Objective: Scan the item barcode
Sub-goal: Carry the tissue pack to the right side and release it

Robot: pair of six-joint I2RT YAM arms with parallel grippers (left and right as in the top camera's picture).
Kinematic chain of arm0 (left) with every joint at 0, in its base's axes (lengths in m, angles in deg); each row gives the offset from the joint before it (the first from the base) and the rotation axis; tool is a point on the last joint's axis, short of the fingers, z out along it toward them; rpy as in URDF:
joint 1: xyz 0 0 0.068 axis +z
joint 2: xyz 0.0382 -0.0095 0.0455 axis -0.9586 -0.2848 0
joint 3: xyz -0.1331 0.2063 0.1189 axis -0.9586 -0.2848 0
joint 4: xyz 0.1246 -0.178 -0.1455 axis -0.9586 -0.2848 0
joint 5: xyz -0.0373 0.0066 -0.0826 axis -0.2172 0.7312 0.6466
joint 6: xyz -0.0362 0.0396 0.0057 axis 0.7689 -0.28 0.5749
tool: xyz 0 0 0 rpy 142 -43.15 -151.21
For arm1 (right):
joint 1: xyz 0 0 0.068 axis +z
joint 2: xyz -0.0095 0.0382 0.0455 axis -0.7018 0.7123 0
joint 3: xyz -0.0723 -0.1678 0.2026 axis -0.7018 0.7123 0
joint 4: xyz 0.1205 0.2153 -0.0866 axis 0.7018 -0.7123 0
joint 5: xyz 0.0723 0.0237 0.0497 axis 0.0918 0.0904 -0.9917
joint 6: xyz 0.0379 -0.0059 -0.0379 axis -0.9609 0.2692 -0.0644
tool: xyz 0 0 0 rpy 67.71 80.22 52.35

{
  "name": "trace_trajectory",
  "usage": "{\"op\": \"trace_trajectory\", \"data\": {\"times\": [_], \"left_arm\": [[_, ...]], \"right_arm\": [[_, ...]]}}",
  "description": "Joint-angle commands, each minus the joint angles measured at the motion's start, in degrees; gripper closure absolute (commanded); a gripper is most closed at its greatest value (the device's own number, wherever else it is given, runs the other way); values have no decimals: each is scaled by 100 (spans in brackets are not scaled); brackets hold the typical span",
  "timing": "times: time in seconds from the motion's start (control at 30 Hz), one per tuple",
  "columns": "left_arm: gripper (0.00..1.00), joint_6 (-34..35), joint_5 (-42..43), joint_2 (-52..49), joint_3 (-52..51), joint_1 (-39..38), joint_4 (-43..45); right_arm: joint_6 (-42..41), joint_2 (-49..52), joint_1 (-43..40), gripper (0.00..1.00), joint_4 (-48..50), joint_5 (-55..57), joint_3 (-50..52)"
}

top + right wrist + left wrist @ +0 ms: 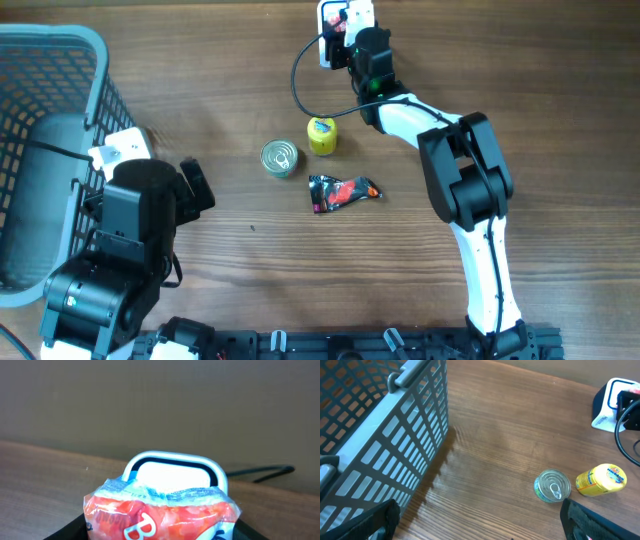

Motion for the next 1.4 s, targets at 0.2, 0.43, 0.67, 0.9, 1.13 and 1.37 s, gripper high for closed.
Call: {"op": "trace_trajectory", "data": {"times": [0.2,0.43,0.67,0.9,1.13,1.37], "left_arm": [[0,90,4,-17,35,-15,-61],[0,92,9,-17,35,-17,-26],[0,96,61,-17,35,-17,107],[0,94,98,-17,35,-17,109],[0,94,118,-15,35,-17,103],[0,96,129,-17,35,-17,111]], "right_arm": [[201,-2618,-286,35,-2704,1845,-155],[-782,-3985,-1609,40,-6568,3082,-155],[-2288,-3891,-4301,41,-8172,2247,669],[-2535,-3891,-5088,26,-6784,1453,2465],[-2358,-3884,-5121,20,-4406,1331,3995],[-1871,-4474,-4852,0,-4437,1366,3928]]}}
